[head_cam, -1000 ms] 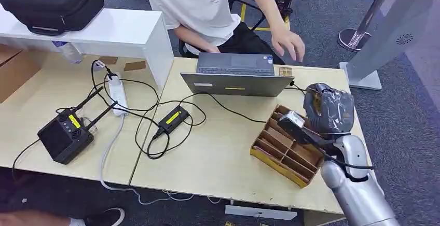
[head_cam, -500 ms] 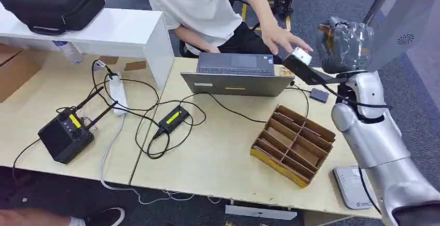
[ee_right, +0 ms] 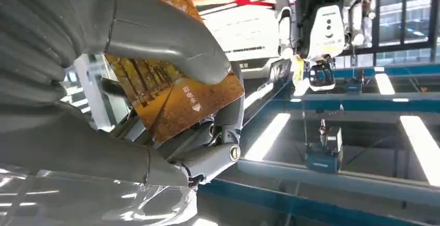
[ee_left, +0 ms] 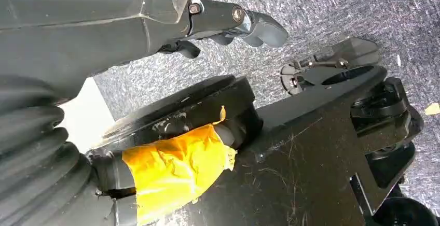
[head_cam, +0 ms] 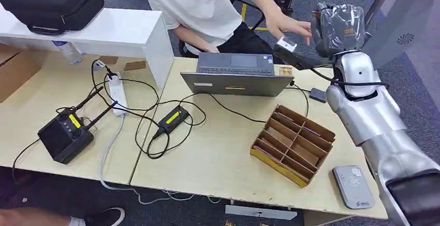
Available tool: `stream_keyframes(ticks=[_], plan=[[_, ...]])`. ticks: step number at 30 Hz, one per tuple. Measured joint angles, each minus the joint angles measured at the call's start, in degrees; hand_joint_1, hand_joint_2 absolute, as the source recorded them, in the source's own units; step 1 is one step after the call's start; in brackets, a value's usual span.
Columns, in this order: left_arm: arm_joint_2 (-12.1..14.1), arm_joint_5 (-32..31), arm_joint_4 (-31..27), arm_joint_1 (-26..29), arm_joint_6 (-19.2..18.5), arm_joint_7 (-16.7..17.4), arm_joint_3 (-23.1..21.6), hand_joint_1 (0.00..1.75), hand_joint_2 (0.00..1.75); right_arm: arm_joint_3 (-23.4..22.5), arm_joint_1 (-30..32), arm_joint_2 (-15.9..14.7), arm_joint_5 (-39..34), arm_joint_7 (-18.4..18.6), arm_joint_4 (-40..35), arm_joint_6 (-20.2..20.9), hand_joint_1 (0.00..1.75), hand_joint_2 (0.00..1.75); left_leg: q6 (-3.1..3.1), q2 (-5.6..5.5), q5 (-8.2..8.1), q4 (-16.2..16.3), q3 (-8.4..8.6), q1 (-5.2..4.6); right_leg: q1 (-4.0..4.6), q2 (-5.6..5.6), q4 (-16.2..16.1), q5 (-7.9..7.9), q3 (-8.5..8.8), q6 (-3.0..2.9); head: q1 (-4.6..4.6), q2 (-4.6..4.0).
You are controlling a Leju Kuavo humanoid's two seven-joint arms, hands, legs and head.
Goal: Pass the card to the sensor for recognition and then transmit it.
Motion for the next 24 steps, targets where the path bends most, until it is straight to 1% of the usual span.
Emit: stream_keyframes(ticks=[3, 6, 7, 11, 15, 20, 24], plan=[[0.0, -0.3, 0.0, 0.0, -0.1, 0.0, -0.2, 0.0, 1.75, 0.9, -1.4, 1.3, -0.2, 0.1, 4.0, -0.7, 1.75, 1.75, 0.0, -0.03, 0.0, 0.0, -0.01, 0.0, 0.0, -0.02, 0.0, 0.0, 0.0, 0.0, 0.0, 0.0], [0.0, -0.4, 0.0, -0.1, -0.8, 0.0, -0.3, 0.0, 1.75, 1.2, -1.6, 2.5, -0.9, -0.6, 6.9, -1.3, 1.75, 1.75, 0.0, -0.02, 0.0, 0.0, -0.01, 0.0, 0.0, -0.01, 0.0, 0.0, 0.0, 0.0, -0.02, 0.0], [0.0, -0.4, 0.0, -0.1, -0.9, 0.0, -0.3, 0.0, 1.75, 1.4, -1.6, 2.9, -1.3, -0.7, 7.7, -1.4, 0.0, 1.75, 0.0, -0.02, 0.0, 0.0, -0.01, 0.0, 0.0, -0.01, 0.0, 0.0, 0.0, 0.0, -0.02, 0.0], [0.0, -0.8, 0.0, -0.1, -2.0, 0.0, -0.3, 0.0, 1.75, 1.7, -1.6, 4.0, -1.8, -1.5, 10.6, -2.3, 0.0, 1.75, 0.0, -0.02, 0.0, 0.0, -0.02, 0.0, 0.0, -0.01, 0.0, -0.01, -0.01, 0.0, 0.0, 0.0], [0.0, -0.8, 0.0, -0.1, -1.8, 0.0, -0.3, 0.0, 1.75, 1.9, -1.6, 4.4, -2.4, -1.6, 12.2, -2.9, 0.0, 1.75, 0.0, -0.01, 0.0, 0.0, -0.01, 0.0, -0.01, -0.01, 0.0, 0.0, -0.02, 0.0, 0.0, 0.0], [0.0, -0.8, 0.0, -0.1, -0.9, 0.2, -0.3, 0.0, 1.75, 1.9, -1.4, 4.3, -2.8, -1.8, 13.0, -3.2, 0.0, 1.75, 0.0, 0.0, 0.0, 0.0, 0.0, 0.0, -0.01, 0.01, 0.0, 0.0, -0.05, 0.0, 0.0, 0.0], [0.0, -0.8, 0.0, -0.1, -0.6, 0.5, -0.3, 0.0, 1.75, 1.9, -1.0, 3.2, -3.0, -1.7, 13.4, -3.5, 0.0, 1.75, 0.0, 0.0, 0.0, 0.0, -0.01, 0.0, -0.01, 0.01, 0.0, 0.0, -0.06, 0.0, 0.0, 0.0]])
